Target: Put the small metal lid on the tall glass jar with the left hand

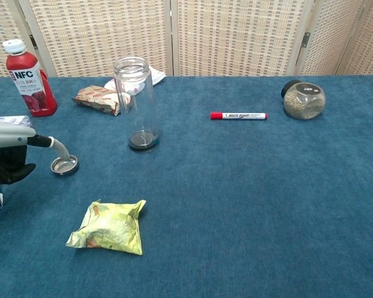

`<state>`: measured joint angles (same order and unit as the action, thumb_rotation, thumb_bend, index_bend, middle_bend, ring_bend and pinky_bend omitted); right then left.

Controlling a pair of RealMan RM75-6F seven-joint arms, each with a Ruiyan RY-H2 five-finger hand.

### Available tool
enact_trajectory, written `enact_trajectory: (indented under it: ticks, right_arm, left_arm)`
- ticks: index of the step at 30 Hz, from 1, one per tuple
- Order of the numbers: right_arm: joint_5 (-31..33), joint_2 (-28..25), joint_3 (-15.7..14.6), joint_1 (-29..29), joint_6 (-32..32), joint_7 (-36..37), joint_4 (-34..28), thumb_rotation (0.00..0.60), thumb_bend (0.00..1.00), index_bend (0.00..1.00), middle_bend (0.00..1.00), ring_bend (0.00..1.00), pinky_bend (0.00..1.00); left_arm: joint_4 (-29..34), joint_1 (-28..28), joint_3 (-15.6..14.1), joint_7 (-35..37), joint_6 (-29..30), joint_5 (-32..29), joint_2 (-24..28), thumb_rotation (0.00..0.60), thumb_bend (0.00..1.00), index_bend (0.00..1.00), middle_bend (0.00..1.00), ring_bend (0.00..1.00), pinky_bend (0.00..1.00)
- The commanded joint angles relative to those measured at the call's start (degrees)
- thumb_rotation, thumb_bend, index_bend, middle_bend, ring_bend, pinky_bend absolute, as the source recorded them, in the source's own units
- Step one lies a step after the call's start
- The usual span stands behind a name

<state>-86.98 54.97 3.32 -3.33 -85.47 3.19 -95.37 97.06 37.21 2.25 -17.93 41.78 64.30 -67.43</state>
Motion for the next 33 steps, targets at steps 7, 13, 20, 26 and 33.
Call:
enact_trajectory:
  ticks: [7, 13, 20, 26, 33]
  right_arm:
    - [0.1, 0.3, 0.0, -0.1, 0.3, 0.2, 0.4, 0.600, 0.42, 0.05, 0.15, 0.03, 0.13]
    - [0.3, 0.3, 0.0, -0.1, 0.4, 0.2, 0.4, 0.600, 0.42, 0.05, 0.15, 0.03, 0.13]
    - [0.3, 0.2, 0.0, 0.0, 0.3, 0.2, 0.4, 0.600, 0.42, 0.05, 0.15, 0.03, 0.13]
    - [0.4, 0.2, 0.0, 0.1, 0.3, 0.3, 0.4, 0.600, 0.42, 0.05, 0.15, 0.03, 0.13]
    - [0.3, 0.2, 0.0, 0.2, 0.0, 0.4, 0.4, 0.600, 0.42, 0.05, 0.15, 0.03, 0.13]
  left_arm:
    - [-1.7, 1.4, -1.9, -2.8, 0.5, -5.1, -1.9, 0.600, 0.68, 0.17, 1.00, 0.99, 1.00]
    - [-3.0, 1.9, -2.4, -2.8, 0.7, -6.5, -2.5, 0.600, 0.68, 0.17, 1.00, 0.99, 1.00]
    - [-4.3, 2.8, -3.2, -5.0, 1.2, -8.6, -2.8, 0.600, 0.68, 0.17, 1.00, 0.99, 1.00]
    - [-5.1, 3.4, -3.7, -7.4, 3.0, -10.8, -3.0, 0.600, 0.68, 0.18, 1.00, 0.99, 1.00]
    - [-4.1, 3.4, -3.7, -8.1, 4.5, -12.3, -2.3, 0.600, 0.68, 0.19, 1.00, 0.98, 1.00]
